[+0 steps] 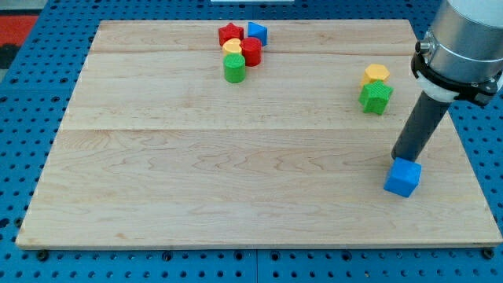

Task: Push the yellow hexagon and green star slightly down

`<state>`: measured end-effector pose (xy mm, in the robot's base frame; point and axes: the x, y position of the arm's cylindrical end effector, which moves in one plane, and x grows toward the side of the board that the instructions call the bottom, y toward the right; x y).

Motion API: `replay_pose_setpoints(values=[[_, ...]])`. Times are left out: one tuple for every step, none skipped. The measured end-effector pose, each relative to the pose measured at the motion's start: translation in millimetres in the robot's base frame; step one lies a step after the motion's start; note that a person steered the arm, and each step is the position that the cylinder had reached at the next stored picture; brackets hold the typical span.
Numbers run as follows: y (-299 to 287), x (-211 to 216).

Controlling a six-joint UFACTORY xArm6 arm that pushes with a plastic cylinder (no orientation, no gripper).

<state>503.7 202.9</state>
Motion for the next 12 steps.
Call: replay_pose_setpoints(values=[[0,10],[0,11],[0,11],[13,-30],[43,-85],[54,-138],[45,-189],[18,-222],[18,-221],[18,-194],[12,-161],[10,-158]])
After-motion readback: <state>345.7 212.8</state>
